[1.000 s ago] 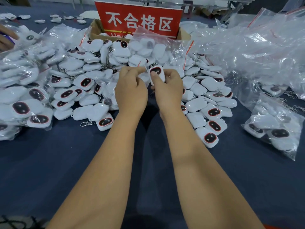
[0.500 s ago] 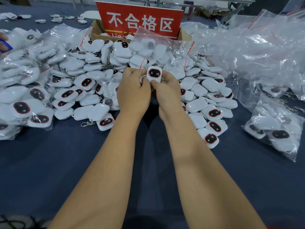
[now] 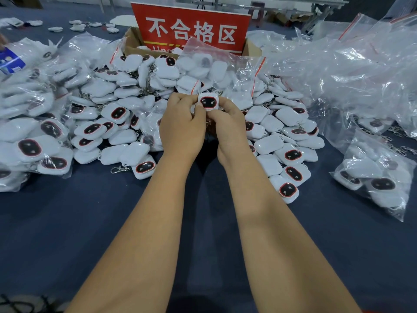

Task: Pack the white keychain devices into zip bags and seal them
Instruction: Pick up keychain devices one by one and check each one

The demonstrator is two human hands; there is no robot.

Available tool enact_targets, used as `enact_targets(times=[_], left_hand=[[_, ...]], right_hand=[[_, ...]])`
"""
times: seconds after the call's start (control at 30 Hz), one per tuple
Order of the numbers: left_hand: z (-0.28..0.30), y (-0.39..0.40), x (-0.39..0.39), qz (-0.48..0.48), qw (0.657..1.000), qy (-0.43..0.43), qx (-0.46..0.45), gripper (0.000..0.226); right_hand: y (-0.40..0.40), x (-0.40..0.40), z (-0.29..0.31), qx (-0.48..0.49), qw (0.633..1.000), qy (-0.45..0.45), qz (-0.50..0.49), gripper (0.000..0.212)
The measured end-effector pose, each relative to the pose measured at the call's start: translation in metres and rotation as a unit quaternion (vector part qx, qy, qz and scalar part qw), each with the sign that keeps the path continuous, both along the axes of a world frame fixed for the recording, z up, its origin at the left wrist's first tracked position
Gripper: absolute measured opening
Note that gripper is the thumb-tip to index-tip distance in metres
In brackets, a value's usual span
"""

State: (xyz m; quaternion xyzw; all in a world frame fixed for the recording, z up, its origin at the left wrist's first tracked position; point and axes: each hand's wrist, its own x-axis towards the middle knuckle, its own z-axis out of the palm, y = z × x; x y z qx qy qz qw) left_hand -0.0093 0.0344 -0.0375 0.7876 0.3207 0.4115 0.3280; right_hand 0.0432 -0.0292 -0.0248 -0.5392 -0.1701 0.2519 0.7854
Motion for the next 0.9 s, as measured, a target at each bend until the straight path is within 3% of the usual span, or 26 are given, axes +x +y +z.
enact_targets(times=[0.17,0.37,0.7,0.9], left_hand=[[-0.0011,0.0003,0.0010,0.001,1.000,0.008,-0.002,0.025],[0.0029,-0.0025,-0.0016,-0.004,1.000,-0.011,-0.018,0.005],[0.0042,-0.0046,-0.0033,-0.008,1.000,-0.008,-0.023,0.006],[0.0033,-0.0050,-0.0031,-0.008,1.000,-0.015,-0.022,0.004]], right_hand=[[-0.0024,-0.0008,0.0022,0.037,0.999,0.023,0.006,0.022],[-0.0014,-0.0020,0.0015,0.040,0.999,0.005,-0.009,0.023],[0.0026,-0.0011,-0.0015,0.016,0.999,-0.030,-0.040,0.025],[-0.0014,-0.0025,0.0011,0.063,0.998,0.023,-0.008,0.017]])
